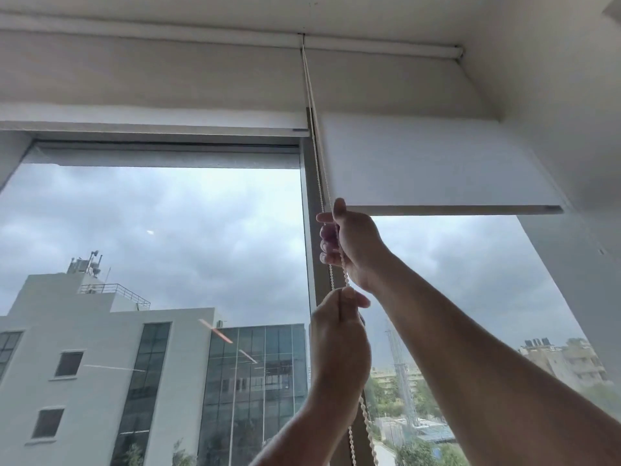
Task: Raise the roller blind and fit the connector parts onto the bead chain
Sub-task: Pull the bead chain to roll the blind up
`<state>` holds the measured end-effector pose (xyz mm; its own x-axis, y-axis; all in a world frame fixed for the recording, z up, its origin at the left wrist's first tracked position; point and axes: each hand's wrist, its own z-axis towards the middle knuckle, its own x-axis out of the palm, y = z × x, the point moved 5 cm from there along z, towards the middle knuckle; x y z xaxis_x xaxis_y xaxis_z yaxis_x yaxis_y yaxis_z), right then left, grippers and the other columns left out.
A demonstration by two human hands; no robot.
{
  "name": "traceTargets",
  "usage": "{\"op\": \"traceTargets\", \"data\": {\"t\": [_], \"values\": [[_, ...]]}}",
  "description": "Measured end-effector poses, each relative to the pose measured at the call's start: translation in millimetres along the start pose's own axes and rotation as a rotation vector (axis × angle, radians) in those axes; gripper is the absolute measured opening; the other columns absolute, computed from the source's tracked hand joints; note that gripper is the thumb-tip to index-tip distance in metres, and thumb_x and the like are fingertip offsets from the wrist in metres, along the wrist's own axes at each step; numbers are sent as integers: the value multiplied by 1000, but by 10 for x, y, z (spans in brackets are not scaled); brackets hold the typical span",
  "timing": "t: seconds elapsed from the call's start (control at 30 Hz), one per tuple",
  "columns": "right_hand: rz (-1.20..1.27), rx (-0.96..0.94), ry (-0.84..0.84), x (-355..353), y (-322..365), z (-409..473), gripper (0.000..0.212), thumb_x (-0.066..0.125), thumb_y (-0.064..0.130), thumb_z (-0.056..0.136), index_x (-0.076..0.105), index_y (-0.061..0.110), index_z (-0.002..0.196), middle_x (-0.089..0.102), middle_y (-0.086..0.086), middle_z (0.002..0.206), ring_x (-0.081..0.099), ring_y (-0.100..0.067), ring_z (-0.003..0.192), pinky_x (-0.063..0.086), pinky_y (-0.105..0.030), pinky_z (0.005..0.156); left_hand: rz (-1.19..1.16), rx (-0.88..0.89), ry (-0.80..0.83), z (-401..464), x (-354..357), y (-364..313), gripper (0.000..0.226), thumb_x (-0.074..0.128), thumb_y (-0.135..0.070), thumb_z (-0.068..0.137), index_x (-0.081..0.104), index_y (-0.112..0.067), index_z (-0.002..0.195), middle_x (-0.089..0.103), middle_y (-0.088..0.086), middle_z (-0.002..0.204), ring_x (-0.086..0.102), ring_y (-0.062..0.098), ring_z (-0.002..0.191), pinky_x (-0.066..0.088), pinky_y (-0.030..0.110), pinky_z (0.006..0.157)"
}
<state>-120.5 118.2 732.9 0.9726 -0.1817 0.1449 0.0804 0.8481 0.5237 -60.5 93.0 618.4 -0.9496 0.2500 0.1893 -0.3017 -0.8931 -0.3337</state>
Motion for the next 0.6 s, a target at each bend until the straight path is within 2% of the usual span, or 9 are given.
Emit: {"op": "traceTargets", "data": {"t": [0.07, 0.17, 0.27, 0.37, 0.43, 0.5, 0.6], "values": [[55, 33, -67, 40, -51, 23, 30, 34, 17, 103, 60, 10, 89, 37, 6, 48, 28, -7, 32, 23, -19, 36, 2, 5, 15, -47, -27, 53, 39, 47, -13, 102, 63, -20, 67, 39, -13, 42, 32, 4, 43, 25, 25, 46], [2, -24, -175, 13, -132, 55, 35, 29, 0, 88, 56, 17, 74, 37, 7, 45, 28, -9, 30, 21, -16, 34, -18, -33, 82, -13, -49, 101, 41, 44, -12, 103, 63, -19, 66, 34, -12, 43, 28, 7, 44, 21, 26, 45], [-84, -128, -198, 22, -128, 57, 35, 28, 2, 75, 56, 22, 68, 39, 6, 47, 31, -10, 28, 24, -18, 35, -84, -78, 183, 40, -87, 127, 44, 44, -14, 104, 63, -17, 65, 33, -10, 44, 25, 8, 39, 21, 22, 41], [-134, -209, -202, 78, -109, 10, 32, 27, 8, 67, 56, 23, 66, 40, 4, 45, 32, -11, 27, 26, -20, 37, -126, -122, 207, 140, -193, 166, 51, 43, -16, 103, 68, -17, 59, 47, 3, 44, 38, 14, 34, 37, 21, 36], [-178, -254, -208, 109, -138, -69, 31, 30, 11, 71, 58, 23, 63, 45, -4, 57, 35, -13, 27, 29, -21, 38, -176, -203, 146, 249, -275, 193, 49, 41, -15, 102, 69, -14, 62, 59, 7, 49, 52, 18, 38, 51, 28, 40], [-194, -257, -214, 105, -218, -163, 36, 35, 10, 78, 61, 26, 60, 49, -4, 64, 38, -15, 33, 32, -25, 42, -182, -248, 103, 380, -343, 201, 48, 39, -21, 103, 69, -13, 67, 66, 7, 53, 61, 20, 47, 55, 29, 46], [-233, -245, -187, 57, -379, -314, 36, 37, 10, 85, 59, 25, 60, 48, 13, 44, 44, -13, 45, 38, -28, 50, -124, -222, 70, 592, -414, 113, 51, 35, -41, 105, 68, -6, 87, 72, 12, 69, 68, 16, 53, 55, 24, 46]]}}
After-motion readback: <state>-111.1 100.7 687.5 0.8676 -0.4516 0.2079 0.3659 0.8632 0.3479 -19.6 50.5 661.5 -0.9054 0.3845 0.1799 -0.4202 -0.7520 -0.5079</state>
